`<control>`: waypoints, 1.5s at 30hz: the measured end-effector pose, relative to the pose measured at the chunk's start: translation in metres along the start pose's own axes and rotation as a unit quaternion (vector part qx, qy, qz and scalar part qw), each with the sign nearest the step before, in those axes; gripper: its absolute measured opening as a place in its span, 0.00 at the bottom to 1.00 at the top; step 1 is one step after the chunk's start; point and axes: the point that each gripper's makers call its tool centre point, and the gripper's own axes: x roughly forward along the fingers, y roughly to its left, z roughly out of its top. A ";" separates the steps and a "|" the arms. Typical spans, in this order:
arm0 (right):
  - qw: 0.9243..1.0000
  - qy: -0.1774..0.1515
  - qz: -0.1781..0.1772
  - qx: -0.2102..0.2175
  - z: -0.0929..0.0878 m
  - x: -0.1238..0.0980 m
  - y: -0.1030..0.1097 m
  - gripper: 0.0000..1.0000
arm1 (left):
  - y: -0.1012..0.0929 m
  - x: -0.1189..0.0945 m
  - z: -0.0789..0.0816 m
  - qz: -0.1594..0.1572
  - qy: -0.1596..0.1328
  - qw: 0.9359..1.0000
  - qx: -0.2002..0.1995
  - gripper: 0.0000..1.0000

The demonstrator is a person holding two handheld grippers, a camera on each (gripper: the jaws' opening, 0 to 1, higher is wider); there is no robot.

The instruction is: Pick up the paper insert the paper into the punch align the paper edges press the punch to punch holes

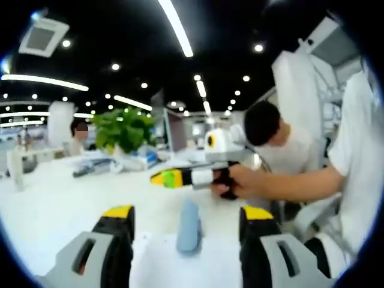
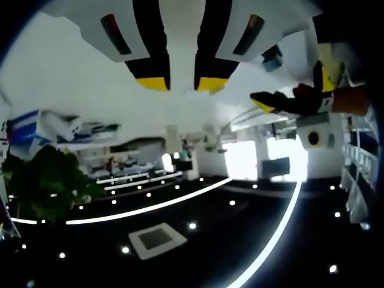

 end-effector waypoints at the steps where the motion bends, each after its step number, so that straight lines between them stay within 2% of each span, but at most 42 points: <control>1: 1.000 0.000 0.000 0.000 0.000 0.000 0.000 0.19 | -0.002 -0.002 -0.001 -0.001 0.002 1.000 0.000 0.70; 7: 1.000 0.001 0.002 0.000 0.000 0.000 0.001 0.20 | -0.011 -0.016 -0.012 -0.005 0.015 1.000 0.003 0.67; 13: 1.000 0.003 0.003 -0.005 -0.001 0.000 0.003 0.20 | -0.002 -0.047 -0.028 0.012 0.030 0.999 -0.005 0.66; 19: 1.000 0.005 0.003 -0.008 -0.002 0.000 0.004 0.20 | 0.013 -0.076 -0.034 0.029 0.031 0.999 -0.010 0.65; 23: 1.000 0.006 0.005 -0.010 -0.002 0.000 0.005 0.20 | 0.007 -0.098 -0.034 0.039 0.028 0.999 -0.015 0.65; 29: 1.000 0.013 0.003 -0.015 -0.004 0.000 0.006 0.20 | 0.019 -0.110 -0.039 0.050 0.031 0.998 -0.011 0.64; 35: 1.000 0.015 0.003 -0.018 -0.004 0.000 0.006 0.20 | 0.025 -0.112 -0.048 0.050 0.046 0.998 -0.005 0.58; 45: 1.000 0.008 0.007 -0.015 -0.002 -0.001 0.006 0.21 | 0.029 -0.108 -0.061 0.059 0.070 0.996 0.003 0.58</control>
